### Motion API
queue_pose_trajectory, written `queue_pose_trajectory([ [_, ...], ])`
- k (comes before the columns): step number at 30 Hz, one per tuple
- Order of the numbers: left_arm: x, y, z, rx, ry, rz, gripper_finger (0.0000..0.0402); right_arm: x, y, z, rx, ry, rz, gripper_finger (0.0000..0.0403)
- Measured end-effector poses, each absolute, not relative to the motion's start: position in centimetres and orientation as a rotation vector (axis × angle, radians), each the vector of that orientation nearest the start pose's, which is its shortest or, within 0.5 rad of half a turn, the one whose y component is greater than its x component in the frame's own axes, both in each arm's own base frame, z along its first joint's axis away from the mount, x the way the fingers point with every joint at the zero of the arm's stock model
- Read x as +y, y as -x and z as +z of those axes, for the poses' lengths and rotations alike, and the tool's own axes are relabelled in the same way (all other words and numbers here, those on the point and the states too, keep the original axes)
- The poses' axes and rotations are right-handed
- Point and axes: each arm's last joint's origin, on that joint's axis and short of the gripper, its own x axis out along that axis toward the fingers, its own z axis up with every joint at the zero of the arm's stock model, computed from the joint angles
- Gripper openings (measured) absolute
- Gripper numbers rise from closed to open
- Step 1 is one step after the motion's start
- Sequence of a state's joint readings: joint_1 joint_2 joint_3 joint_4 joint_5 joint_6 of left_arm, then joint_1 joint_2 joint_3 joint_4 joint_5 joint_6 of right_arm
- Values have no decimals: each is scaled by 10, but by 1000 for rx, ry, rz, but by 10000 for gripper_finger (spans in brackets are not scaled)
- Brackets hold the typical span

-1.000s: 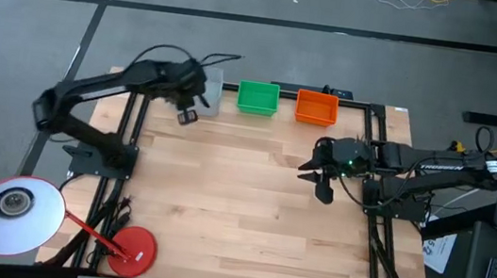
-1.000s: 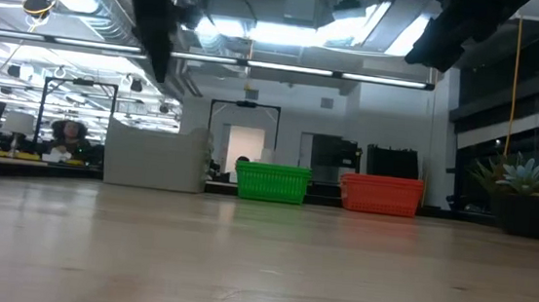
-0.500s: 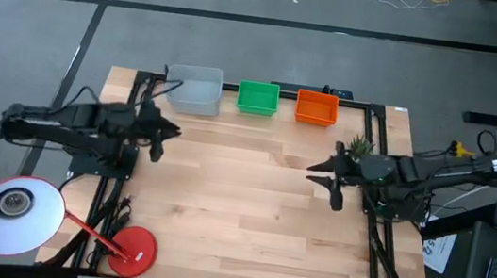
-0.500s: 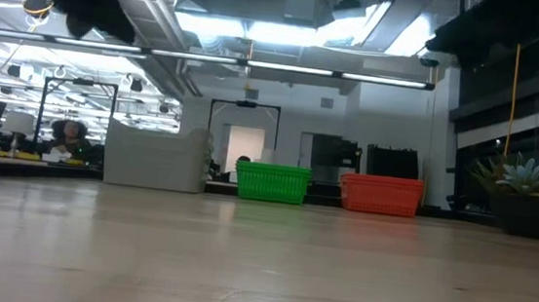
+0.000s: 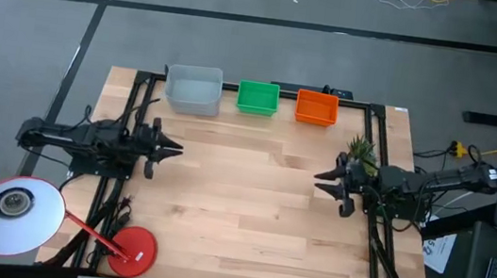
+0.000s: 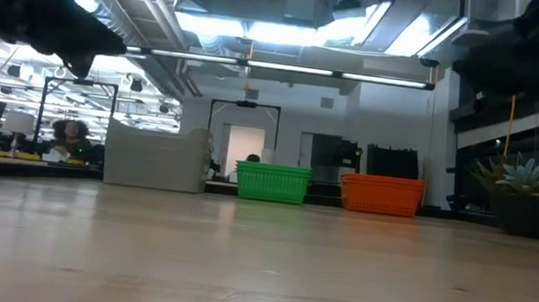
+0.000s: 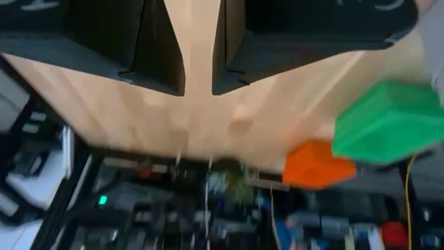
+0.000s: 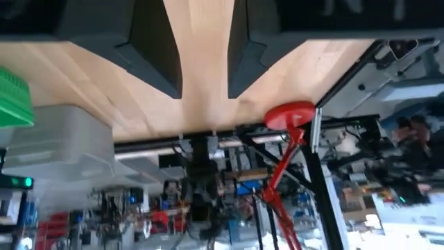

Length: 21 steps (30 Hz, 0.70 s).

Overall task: Stack baskets by color
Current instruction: Return to Home Position

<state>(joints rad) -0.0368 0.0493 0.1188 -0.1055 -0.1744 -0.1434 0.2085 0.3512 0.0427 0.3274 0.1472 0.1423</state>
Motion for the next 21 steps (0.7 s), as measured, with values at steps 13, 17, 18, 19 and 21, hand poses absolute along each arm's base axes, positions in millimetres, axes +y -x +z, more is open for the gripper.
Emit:
queue_pose_trajectory([
  [13,3,-96,171,-48,128,169,67,18,-108,172,-35,-78,62,115],
  [17,2,-96,171,-47,118,161,67,15,-105,162,57,-78,-15,115],
  [18,2,-96,171,-46,121,158,67,14,-105,160,76,-85,-26,115],
  [19,2,-96,171,-47,131,157,67,14,-104,160,75,-84,-24,115],
  [21,2,-96,171,-47,142,156,67,15,-104,161,68,-66,-5,115],
])
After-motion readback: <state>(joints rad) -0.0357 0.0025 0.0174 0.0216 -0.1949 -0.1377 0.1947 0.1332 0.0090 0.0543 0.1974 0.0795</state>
